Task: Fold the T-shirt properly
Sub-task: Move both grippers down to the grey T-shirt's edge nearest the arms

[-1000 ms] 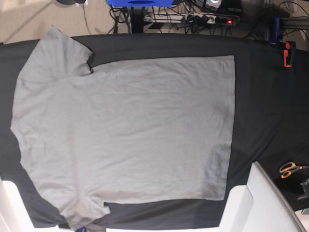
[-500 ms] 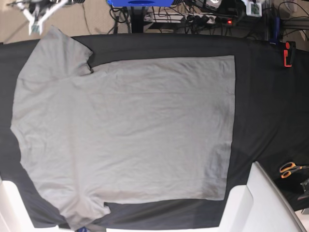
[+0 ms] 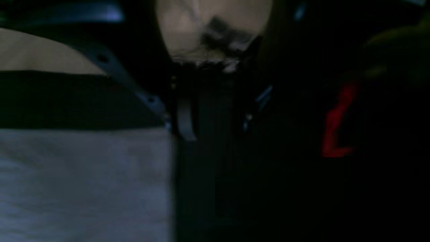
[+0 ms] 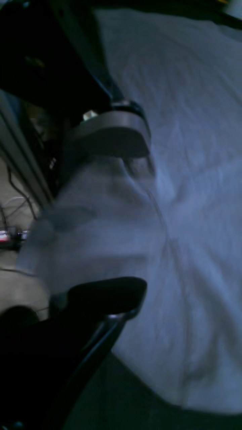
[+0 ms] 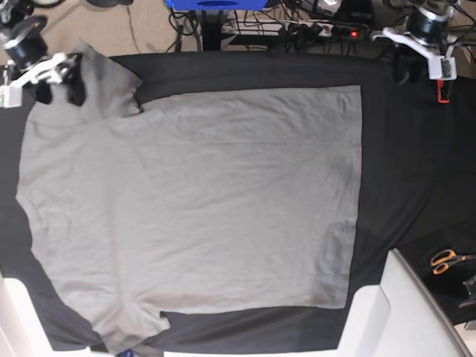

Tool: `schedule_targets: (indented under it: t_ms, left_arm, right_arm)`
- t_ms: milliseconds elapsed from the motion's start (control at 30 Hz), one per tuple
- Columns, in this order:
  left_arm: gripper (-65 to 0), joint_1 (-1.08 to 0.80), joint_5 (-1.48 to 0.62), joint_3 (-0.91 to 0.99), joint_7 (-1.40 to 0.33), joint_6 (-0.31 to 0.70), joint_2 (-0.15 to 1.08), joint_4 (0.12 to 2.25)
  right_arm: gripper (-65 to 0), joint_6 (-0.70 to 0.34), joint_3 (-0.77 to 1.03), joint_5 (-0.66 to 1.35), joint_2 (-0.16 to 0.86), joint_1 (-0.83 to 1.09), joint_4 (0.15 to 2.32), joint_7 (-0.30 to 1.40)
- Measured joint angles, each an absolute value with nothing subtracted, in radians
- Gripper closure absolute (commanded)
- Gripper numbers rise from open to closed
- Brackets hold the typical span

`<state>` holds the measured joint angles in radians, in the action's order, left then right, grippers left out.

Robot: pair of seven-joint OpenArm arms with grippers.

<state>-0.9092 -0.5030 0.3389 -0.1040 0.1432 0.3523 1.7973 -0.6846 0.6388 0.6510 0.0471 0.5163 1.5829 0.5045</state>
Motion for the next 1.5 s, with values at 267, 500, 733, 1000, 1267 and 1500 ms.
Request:
schedule_targets:
  t_ms: [267,500,733,1000,1267,1500]
  left_arm:
    - [-6.4,-0.869,-0.506,0.517,-0.222,0.263,0.229,1.79]
    - [-6.4,-0.845,-0.506,0.558,-0.297,0.263,0.199,1.79]
    - [-6.4,-0.819,-0.507,0.553,-0.302,0.263,0.194,1.788]
    - [-6.4,-0.806,-0.51,0.553,-0.3,0.263,0.178,1.756]
    - [-6.6,-0.766,-0.632,0.555,-0.307,0.354,0.175,1.682]
    - [-12.7,-0.696,-0.744,0.556,-0.392,0.419,0.175,1.563]
  right_arm:
    - [-50.7,-0.693,0.846,0.648,0.089,0.332,1.33,0.713]
    - [-50.7,-0.699,0.854,0.673,0.16,0.311,1.153,0.679]
    - [-50.6,-0.701,0.758,0.69,0.168,0.319,1.145,0.645]
    - [-38.1,-0.708,0.739,0.707,0.129,0.326,1.147,0.628]
    - [-25.7,-0.716,0.736,0.716,0.123,0.339,1.147,0.662]
    - [-2.4,-0.706,0.735,0.699,0.121,0.339,1.139,0.697]
